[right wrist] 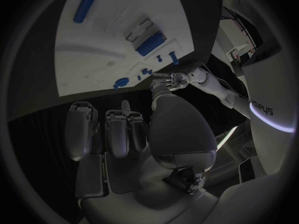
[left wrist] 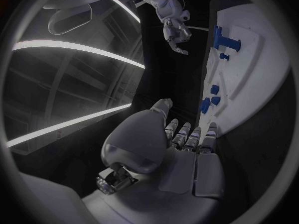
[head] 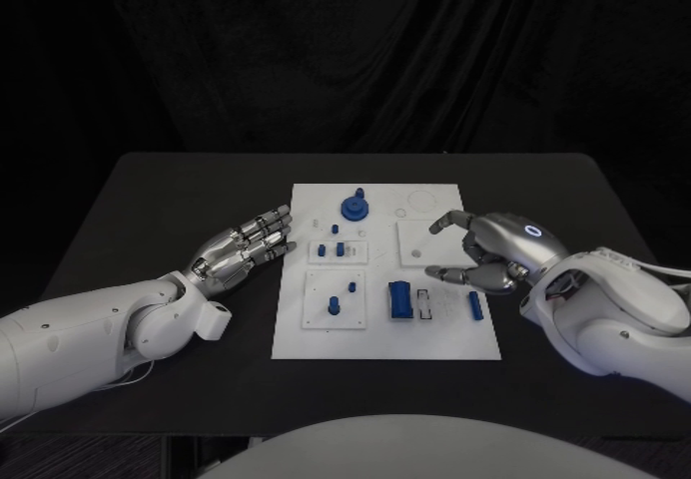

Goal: Assemble the parts on the task board

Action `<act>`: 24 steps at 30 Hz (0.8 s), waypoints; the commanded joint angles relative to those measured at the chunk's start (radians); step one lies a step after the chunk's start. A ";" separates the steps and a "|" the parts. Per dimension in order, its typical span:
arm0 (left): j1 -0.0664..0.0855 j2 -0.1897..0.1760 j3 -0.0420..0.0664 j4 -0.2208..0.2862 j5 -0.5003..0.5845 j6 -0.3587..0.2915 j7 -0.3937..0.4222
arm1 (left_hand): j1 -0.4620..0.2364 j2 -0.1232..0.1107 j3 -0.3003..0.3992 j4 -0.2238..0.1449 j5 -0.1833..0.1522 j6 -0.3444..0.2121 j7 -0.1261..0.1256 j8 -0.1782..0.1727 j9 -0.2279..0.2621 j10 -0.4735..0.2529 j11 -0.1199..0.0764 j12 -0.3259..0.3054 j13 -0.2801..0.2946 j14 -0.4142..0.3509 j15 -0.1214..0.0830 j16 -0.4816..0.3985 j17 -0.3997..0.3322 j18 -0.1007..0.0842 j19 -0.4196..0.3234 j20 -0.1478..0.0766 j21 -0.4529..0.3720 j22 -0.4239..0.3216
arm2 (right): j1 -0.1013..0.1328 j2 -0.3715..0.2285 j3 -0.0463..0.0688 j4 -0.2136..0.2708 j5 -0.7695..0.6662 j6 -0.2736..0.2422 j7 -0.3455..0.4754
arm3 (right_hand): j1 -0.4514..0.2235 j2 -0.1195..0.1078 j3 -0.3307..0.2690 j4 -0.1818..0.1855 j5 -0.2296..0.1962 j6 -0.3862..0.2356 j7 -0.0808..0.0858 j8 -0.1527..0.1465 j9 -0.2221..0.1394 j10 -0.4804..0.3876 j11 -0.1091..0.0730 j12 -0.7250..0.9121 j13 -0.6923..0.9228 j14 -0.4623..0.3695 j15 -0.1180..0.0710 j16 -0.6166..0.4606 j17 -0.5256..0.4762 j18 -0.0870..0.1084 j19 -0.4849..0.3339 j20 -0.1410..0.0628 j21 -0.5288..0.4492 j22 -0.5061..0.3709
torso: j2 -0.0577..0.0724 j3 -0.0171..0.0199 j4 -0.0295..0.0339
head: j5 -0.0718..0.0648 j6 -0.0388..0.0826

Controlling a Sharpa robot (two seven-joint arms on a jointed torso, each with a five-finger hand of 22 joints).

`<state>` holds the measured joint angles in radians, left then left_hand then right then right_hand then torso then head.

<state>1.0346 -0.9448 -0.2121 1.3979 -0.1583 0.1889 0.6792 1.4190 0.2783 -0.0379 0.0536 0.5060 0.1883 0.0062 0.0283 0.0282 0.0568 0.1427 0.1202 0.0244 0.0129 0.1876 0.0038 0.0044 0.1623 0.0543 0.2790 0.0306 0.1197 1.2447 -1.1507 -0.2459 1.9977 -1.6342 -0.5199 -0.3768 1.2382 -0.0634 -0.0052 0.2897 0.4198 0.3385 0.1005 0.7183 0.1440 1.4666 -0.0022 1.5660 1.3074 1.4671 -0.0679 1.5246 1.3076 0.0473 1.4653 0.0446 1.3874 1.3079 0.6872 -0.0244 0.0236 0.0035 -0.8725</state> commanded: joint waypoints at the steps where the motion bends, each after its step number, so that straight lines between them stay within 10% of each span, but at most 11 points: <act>1: -0.001 0.001 0.001 0.004 0.006 -0.008 0.066 | -0.011 -0.003 0.006 0.000 0.002 0.003 0.004 0.004 0.001 0.002 0.003 0.005 0.002 0.002 0.005 0.004 0.001 0.005 0.001 0.007 0.004 0.001 | 0.034 -0.016 -0.001 0.006 0.116 0.064 -0.050 | -0.003 0.019 0.003 0.001 0.082 0.080 -0.002 0.054 0.021 0.104 0.001 0.005 0.263 0.090 0.004 0.011 0.193 -0.010 0.043 0.000 0.023 0.214 | 0.000 0.0002 -0.0004 | -0.006 0.000; 3: -0.001 0.003 0.001 0.003 0.006 -0.010 0.065 | -0.011 -0.004 0.006 0.000 0.003 0.003 0.004 0.005 0.002 0.002 0.003 0.006 0.002 0.003 0.005 0.004 0.001 0.005 0.001 0.006 0.004 0.002 | 0.057 -0.029 -0.001 0.003 0.136 0.120 -0.089 | -0.027 0.030 -0.001 0.001 0.170 0.171 -0.009 0.126 0.063 0.104 -0.004 0.005 0.263 0.094 0.001 0.021 0.212 -0.015 0.052 -0.002 0.047 0.221 | -0.001 -0.0009 0.0005 | -0.011 0.000; 6: -0.001 0.006 0.001 0.004 0.006 -0.009 0.065 | -0.011 -0.004 0.006 0.000 0.003 0.004 0.005 0.005 0.002 0.002 0.003 0.007 0.002 0.003 0.005 0.004 0.002 0.005 0.001 0.007 0.004 0.002 | 0.071 -0.032 -0.001 -0.009 0.149 0.192 -0.139 | -0.041 0.032 -0.002 0.002 0.192 0.209 -0.017 0.168 0.096 0.104 -0.007 0.005 0.263 0.096 -0.004 0.029 0.226 -0.018 0.058 -0.005 0.064 0.225 | 0.000 -0.0020 0.0030 | -0.017 0.000; 14: -0.001 0.005 0.001 0.011 0.006 -0.005 0.065 | -0.012 -0.004 0.006 0.000 0.003 0.003 0.006 0.005 0.002 0.002 0.003 0.006 0.002 0.003 0.005 0.004 0.001 0.005 0.001 0.007 0.004 0.002 | 0.053 -0.019 -0.002 -0.048 0.118 0.258 -0.210 | -0.062 0.010 -0.020 0.001 0.130 0.188 -0.013 0.186 0.136 0.104 -0.001 0.005 0.263 0.097 0.001 0.032 0.231 -0.021 0.062 -0.003 0.078 0.229 | -0.001 -0.0057 0.0021 | -0.029 0.000; 24: -0.001 0.007 0.001 0.003 0.006 0.000 0.064 | -0.012 -0.004 0.006 0.000 0.003 0.003 0.006 0.005 0.001 0.002 0.003 0.006 0.002 0.003 0.005 0.004 0.001 0.005 0.001 0.007 0.004 0.002 | 0.008 -0.016 -0.002 -0.052 0.045 0.273 -0.257 | -0.119 0.016 -0.033 0.003 0.137 0.208 -0.021 0.209 0.177 0.104 -0.007 0.005 0.263 0.097 -0.004 0.032 0.229 -0.026 0.071 -0.006 0.103 0.236 | 0.003 -0.0004 0.0002 | -0.043 0.000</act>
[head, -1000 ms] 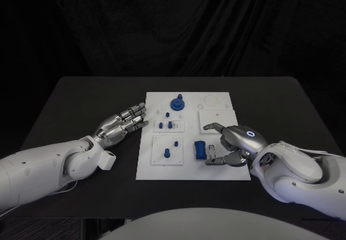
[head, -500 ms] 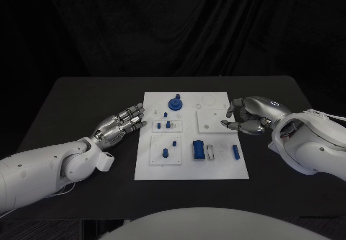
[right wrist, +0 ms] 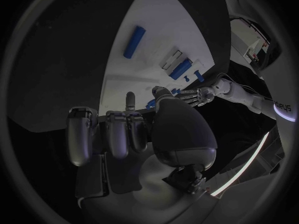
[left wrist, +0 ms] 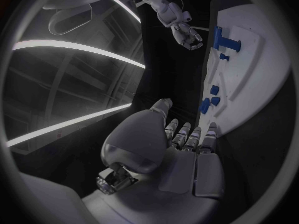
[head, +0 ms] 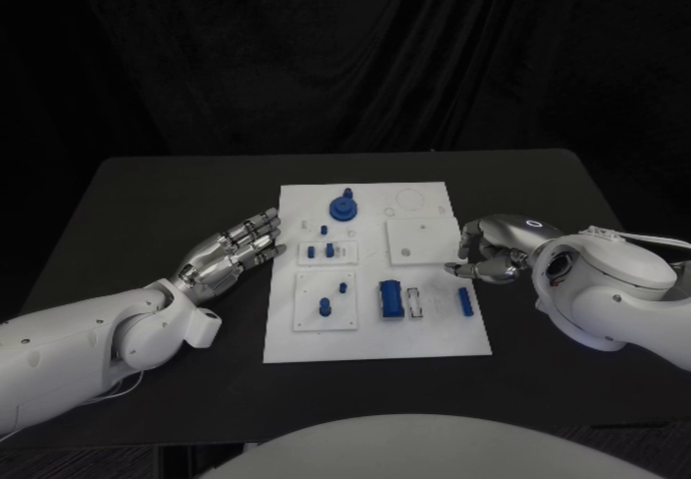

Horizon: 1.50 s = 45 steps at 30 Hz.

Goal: Assemble the parts on the task board

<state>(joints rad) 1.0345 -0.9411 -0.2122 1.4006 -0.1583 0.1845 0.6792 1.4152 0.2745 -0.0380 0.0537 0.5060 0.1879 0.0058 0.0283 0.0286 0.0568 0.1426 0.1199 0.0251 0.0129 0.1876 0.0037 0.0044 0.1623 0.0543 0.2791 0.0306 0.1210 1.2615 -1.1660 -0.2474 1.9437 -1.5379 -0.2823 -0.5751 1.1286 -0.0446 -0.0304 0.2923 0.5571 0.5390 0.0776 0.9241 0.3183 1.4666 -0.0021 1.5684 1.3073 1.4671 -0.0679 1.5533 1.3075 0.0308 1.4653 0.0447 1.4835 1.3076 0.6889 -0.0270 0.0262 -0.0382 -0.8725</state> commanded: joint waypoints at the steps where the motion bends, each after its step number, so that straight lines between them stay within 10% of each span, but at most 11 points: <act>1: -0.001 0.004 0.001 0.000 0.006 0.005 0.064 | -0.008 -0.001 0.006 0.000 0.003 0.004 0.006 0.005 0.001 0.002 0.003 0.007 0.001 0.003 0.005 0.004 0.001 0.005 0.001 0.007 0.005 0.001 | -0.011 -0.001 0.000 0.002 -0.054 0.036 -0.060 | -0.012 -0.003 -0.008 0.000 -0.002 0.011 0.001 0.004 0.005 0.104 -0.008 0.002 0.263 0.097 -0.004 0.002 0.227 -0.009 0.071 -0.006 0.005 0.236 | 0.000 0.0016 -0.0016 | -0.004 0.000; 9: -0.001 0.006 0.001 -0.003 0.006 0.007 0.062 | -0.008 0.000 0.007 -0.001 0.004 0.002 0.007 0.004 0.001 0.002 0.004 0.007 0.001 0.002 0.006 0.004 0.001 0.005 -0.001 0.007 0.003 -0.004 | -0.050 -0.003 0.000 0.002 -0.100 0.047 -0.078 | -0.019 0.001 -0.004 -0.001 0.011 0.028 -0.004 0.001 0.017 0.104 -0.011 0.002 0.263 0.094 -0.007 -0.003 0.216 -0.007 0.067 -0.008 -0.002 0.233 | 0.003 0.0012 0.0003 | -0.017 0.000; 17: -0.002 0.005 0.001 -0.002 0.006 0.007 0.062 | -0.009 0.000 0.008 -0.002 0.004 0.002 0.008 0.004 0.001 0.002 0.004 0.006 0.001 0.003 0.006 0.004 0.001 0.004 0.001 0.007 0.004 -0.001 | -0.076 -0.003 0.000 0.004 -0.110 0.047 -0.084 | -0.001 -0.008 0.018 -0.002 0.100 0.051 -0.002 -0.069 0.014 0.104 -0.012 0.002 0.263 0.091 -0.008 -0.009 0.202 -0.004 0.060 -0.010 -0.013 0.229 | 0.002 -0.0003 0.0031 | -0.035 0.000; 39: -0.003 0.011 0.001 -0.012 0.006 0.011 0.057 | -0.009 0.000 0.009 -0.002 0.004 0.001 0.008 0.004 0.000 0.002 0.005 0.006 0.001 0.003 0.007 0.004 0.001 0.004 0.001 0.008 0.004 0.000 | -0.119 0.004 0.000 0.003 -0.112 0.102 -0.107 | 0.004 -0.007 0.037 -0.003 0.131 0.081 0.000 -0.114 0.013 0.104 -0.008 0.002 0.263 0.088 -0.006 -0.015 0.188 -0.001 0.053 -0.008 -0.027 0.223 | 0.001 0.0017 0.0036 | -0.047 0.000; 45: -0.004 0.014 0.001 -0.014 0.006 0.013 0.055 | -0.009 0.001 0.010 -0.003 0.004 0.001 0.009 0.004 0.000 0.002 0.005 0.006 0.001 0.003 0.007 0.004 0.001 0.004 0.001 0.008 0.004 0.000 | -0.129 0.012 0.000 0.000 -0.112 0.113 -0.104 | 0.053 -0.014 0.075 -0.011 0.230 0.131 -0.010 -0.127 0.028 0.104 -0.013 0.002 0.263 0.089 -0.010 -0.014 0.188 -0.001 0.053 -0.011 -0.026 0.224 | 0.001 0.0019 0.0036 | -0.045 0.000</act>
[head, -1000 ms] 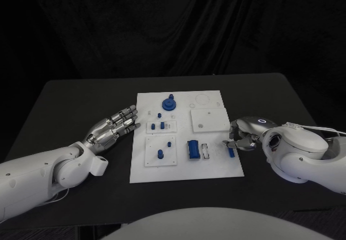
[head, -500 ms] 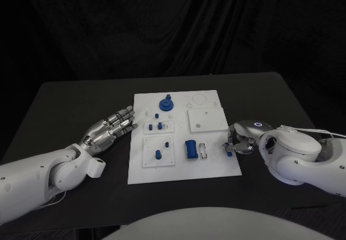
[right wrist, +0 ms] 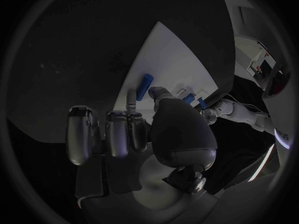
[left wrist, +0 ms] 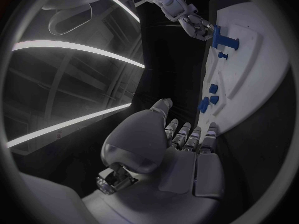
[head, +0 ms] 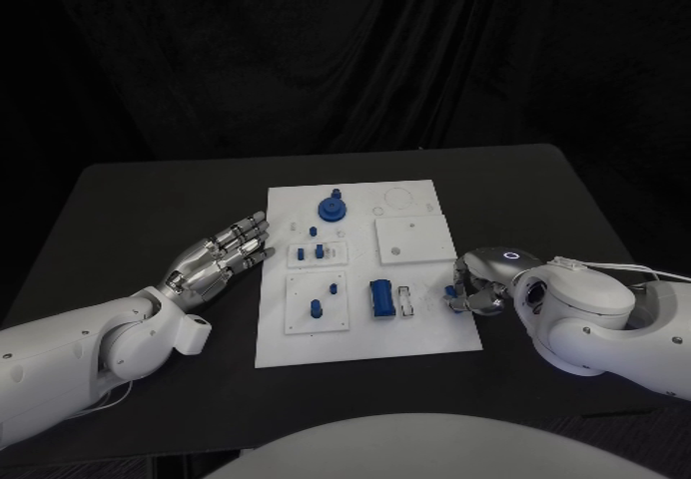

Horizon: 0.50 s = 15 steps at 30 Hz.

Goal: Assemble the parts on the task board

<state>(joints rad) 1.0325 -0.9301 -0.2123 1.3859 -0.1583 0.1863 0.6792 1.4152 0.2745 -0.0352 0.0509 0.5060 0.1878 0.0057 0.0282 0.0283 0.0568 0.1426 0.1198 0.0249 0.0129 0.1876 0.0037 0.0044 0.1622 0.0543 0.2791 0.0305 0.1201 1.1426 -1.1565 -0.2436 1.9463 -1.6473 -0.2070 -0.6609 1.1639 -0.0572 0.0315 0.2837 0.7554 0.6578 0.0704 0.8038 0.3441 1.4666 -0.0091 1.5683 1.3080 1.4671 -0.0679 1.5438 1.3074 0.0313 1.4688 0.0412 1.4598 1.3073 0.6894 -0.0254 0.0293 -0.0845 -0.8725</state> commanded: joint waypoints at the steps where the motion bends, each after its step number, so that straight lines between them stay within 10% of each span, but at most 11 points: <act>1: -0.002 0.003 0.001 0.001 0.006 0.012 0.055 | -0.009 0.001 0.007 0.000 0.004 0.001 0.009 0.004 0.001 0.002 0.005 0.006 0.001 0.003 0.007 0.004 0.001 0.004 0.001 0.008 0.004 0.001 | -0.012 0.005 -0.004 -0.003 -0.002 0.039 -0.018 | 0.038 -0.003 0.028 -0.009 0.064 0.020 -0.005 -0.010 0.007 0.104 -0.007 0.003 0.263 0.089 -0.011 -0.005 0.188 -0.001 0.049 -0.008 -0.002 0.224 | 0.000 0.0000 0.0003 | 0.002 0.000; 8: -0.003 0.004 0.001 0.000 0.006 0.014 0.053 | -0.009 0.001 0.008 -0.001 0.005 0.001 0.010 0.004 0.001 0.001 0.005 0.006 0.001 0.003 0.008 0.004 0.001 0.004 0.002 0.008 0.005 0.001 | -0.016 0.013 -0.004 -0.009 0.003 0.019 -0.006 | 0.140 0.006 0.106 -0.062 0.122 0.051 -0.011 -0.012 0.029 0.104 -0.008 0.003 0.263 0.088 -0.013 -0.006 0.184 -0.002 0.050 -0.011 -0.001 0.225 | 0.000 0.0000 0.0003 | 0.004 0.000; 10: -0.003 0.005 0.001 0.000 0.006 0.014 0.053 | -0.009 0.001 0.008 -0.001 0.005 0.000 0.010 0.004 0.001 0.002 0.006 0.007 0.001 0.003 0.008 0.004 0.001 0.004 0.002 0.008 0.005 0.001 | -0.016 0.015 -0.004 -0.009 0.023 -0.006 0.004 | 0.201 0.001 0.220 -0.099 -0.083 0.078 -0.011 -0.030 0.032 0.104 -0.008 0.003 0.263 0.086 -0.016 -0.011 0.175 -0.002 0.048 -0.014 -0.002 0.224 | 0.000 -0.0001 0.0000 | 0.005 0.000; 11: -0.003 0.005 0.001 0.000 0.006 0.015 0.053 | -0.009 0.001 0.008 -0.001 0.005 0.000 0.010 0.004 0.001 0.002 0.006 0.007 0.001 0.003 0.008 0.005 0.002 0.004 0.002 0.008 0.005 0.001 | -0.016 0.015 -0.004 -0.009 0.041 -0.022 0.011 | 0.184 -0.038 0.327 -0.093 -0.137 0.098 -0.007 -0.053 0.034 0.104 0.006 0.003 0.263 0.085 -0.009 -0.013 0.169 -0.001 0.048 -0.017 -0.002 0.224 | 0.000 0.0000 0.0001 | 0.006 0.000; 13: -0.004 0.006 0.001 -0.001 0.006 0.015 0.054 | -0.009 0.002 0.010 -0.002 0.005 0.001 0.011 0.004 0.001 0.003 0.007 0.009 0.001 0.005 0.008 0.006 0.002 0.004 0.003 0.008 0.005 0.002 | -0.017 0.017 -0.004 -0.009 0.084 -0.051 0.022 | 0.148 -0.090 0.452 -0.120 -0.143 0.117 -0.006 -0.068 0.055 0.104 -0.001 0.003 0.263 0.083 -0.008 -0.017 0.159 -0.001 0.047 -0.007 -0.005 0.223 | 0.001 -0.0004 0.0004 | 0.007 0.000; 15: -0.004 0.006 0.001 -0.001 0.006 0.016 0.054 | -0.009 0.002 0.010 -0.002 0.005 0.001 0.011 0.004 0.001 0.003 0.007 0.009 0.001 0.005 0.008 0.006 0.002 0.004 0.003 0.008 0.005 0.002 | -0.017 0.018 -0.004 -0.009 0.128 -0.081 0.032 | 0.145 -0.095 0.464 -0.127 -0.147 0.117 -0.005 -0.071 0.058 0.104 -0.002 0.003 0.263 0.083 -0.008 -0.018 0.157 -0.001 0.046 -0.007 -0.006 0.223 | 0.000 -0.0004 0.0003 | 0.009 0.000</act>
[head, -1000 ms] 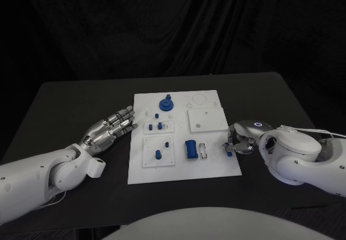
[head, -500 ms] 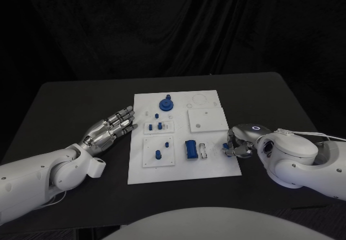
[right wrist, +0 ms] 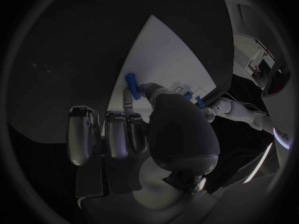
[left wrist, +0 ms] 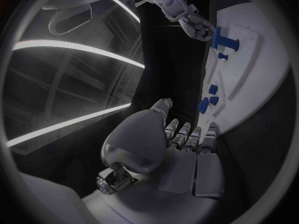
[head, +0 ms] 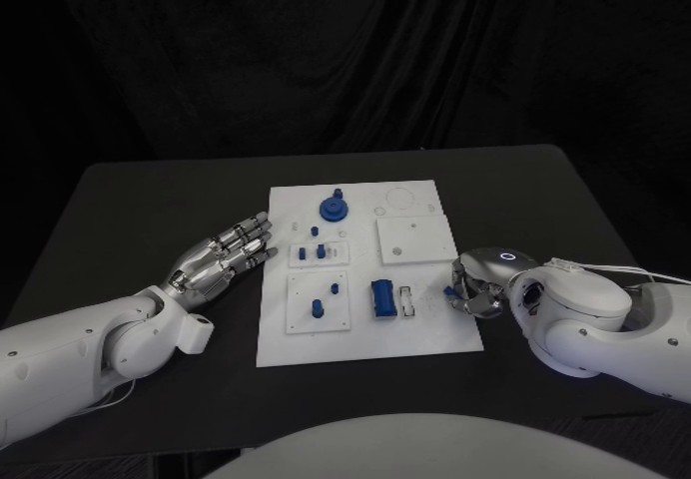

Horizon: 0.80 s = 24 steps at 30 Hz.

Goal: Assemble the parts on the task board

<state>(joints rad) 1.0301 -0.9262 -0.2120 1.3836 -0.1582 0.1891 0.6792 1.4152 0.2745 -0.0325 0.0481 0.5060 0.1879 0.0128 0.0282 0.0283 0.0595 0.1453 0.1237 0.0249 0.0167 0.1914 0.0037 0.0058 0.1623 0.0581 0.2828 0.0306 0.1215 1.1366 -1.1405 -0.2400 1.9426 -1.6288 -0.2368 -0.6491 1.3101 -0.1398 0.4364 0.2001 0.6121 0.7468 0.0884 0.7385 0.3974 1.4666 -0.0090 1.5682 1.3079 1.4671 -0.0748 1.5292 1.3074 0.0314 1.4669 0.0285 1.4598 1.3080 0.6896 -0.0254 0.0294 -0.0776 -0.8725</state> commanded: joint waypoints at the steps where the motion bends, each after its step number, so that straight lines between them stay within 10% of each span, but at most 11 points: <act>1: -0.002 0.002 0.001 0.001 0.006 0.013 0.054 | -0.009 0.003 0.009 -0.001 0.005 0.000 0.005 0.004 0.001 0.002 0.006 0.008 0.002 0.002 0.005 0.006 0.001 0.003 -0.001 0.005 0.005 0.001 | -0.011 0.003 -0.008 -0.005 0.138 -0.071 0.026 | -0.007 -0.015 0.074 -0.053 -0.016 0.031 -0.022 -0.010 0.009 0.104 -0.002 0.003 0.263 0.082 -0.001 -0.005 0.154 0.000 0.047 0.006 -0.007 0.222 | 0.000 -0.0005 -0.0002 | 0.003 0.000; 12: -0.004 0.001 0.001 0.002 0.006 0.015 0.054 | -0.010 0.003 0.011 -0.002 0.005 0.000 0.006 0.003 0.001 0.003 0.009 0.010 0.002 0.003 0.006 0.007 0.002 0.003 0.000 0.005 0.006 0.001 | 0.020 0.002 -0.007 0.015 0.581 -0.258 0.112 | -0.038 -0.023 0.103 -0.076 -0.024 0.046 -0.021 -0.023 0.021 0.104 0.000 0.003 0.263 0.080 0.001 -0.011 0.138 0.001 0.046 0.007 -0.010 0.220 | 0.000 -0.0004 0.0010 | 0.002 0.000; 24: -0.004 0.003 0.001 0.001 0.006 0.016 0.052 | -0.010 0.002 0.011 -0.003 0.005 0.001 0.006 0.003 0.001 0.004 0.010 0.011 0.002 0.004 0.006 0.007 0.002 0.003 0.000 0.005 0.006 0.002 | 0.061 0.038 -0.007 0.006 0.849 -0.277 0.150 | -0.073 -0.022 0.099 -0.077 -0.023 0.050 -0.025 -0.026 0.033 0.104 -0.003 0.003 0.263 0.079 -0.001 -0.012 0.134 0.000 0.047 0.007 -0.009 0.221 | 0.000 -0.0008 0.0005 | 0.002 0.000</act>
<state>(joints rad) 1.0278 -0.9252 -0.2119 1.3835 -0.1582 0.1930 0.6799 1.4152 0.2745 -0.0269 0.0426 0.5060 0.1879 0.0127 0.0282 0.0282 0.0628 0.1486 0.1311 0.0257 0.0166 0.1913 0.0075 0.0066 0.1623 0.0580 0.2828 0.0306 0.1223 1.1953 -1.1048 -0.2466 1.9504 -0.9221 -0.4834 -0.5321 1.2486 -0.1622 0.5329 0.1240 0.5890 0.7558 0.0972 0.7123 0.4121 1.4666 -0.0090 1.5682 1.3077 1.4671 -0.0747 1.5214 1.3074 0.0314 1.4669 0.0285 1.4541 1.3077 0.6898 -0.0260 0.0297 -0.0761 -0.8725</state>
